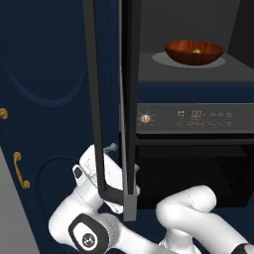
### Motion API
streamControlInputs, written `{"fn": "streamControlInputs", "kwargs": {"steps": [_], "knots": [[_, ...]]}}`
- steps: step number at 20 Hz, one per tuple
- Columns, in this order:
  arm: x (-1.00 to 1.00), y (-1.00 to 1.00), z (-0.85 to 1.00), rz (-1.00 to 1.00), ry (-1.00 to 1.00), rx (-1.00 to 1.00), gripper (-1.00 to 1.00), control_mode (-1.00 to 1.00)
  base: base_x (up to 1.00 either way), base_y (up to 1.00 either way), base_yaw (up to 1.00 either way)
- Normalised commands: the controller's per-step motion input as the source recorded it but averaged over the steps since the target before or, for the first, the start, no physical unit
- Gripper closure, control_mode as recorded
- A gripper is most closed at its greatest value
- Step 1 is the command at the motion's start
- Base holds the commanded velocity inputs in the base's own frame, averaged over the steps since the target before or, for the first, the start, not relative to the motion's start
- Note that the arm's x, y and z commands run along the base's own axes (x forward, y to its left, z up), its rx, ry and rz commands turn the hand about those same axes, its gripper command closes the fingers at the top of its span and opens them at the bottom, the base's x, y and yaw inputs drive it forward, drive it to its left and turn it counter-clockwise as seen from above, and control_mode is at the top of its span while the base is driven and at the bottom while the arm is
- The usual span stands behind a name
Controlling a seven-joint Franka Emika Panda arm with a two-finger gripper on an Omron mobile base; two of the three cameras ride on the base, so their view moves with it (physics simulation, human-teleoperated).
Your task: Pick the lemon wedge from the sink and place it in the bowl. Then pick the bowl and place it in the microwave. Then close the microwave door and press the start button.
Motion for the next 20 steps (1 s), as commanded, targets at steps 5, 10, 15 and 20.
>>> {"fn": "streamControlInputs", "kwargs": {"steps": [5,10,15,20], "knots": [[0.12,0.54,-0.04,0.12,0.05,0.10,-1.00,-1.00,0.00,0.00,0.00],[0.08,0.28,0.04,0.06,-0.03,0.06,-1.00,-1.00,0.00,0.00,0.00],[-0.07,0.00,0.49,0.00,-0.22,0.02,-1.00,-1.00,0.00,0.00,0.00],[-0.08,0.00,0.66,0.00,-0.14,0.11,-1.00,-1.00,0.00,0.00,0.00]]}}
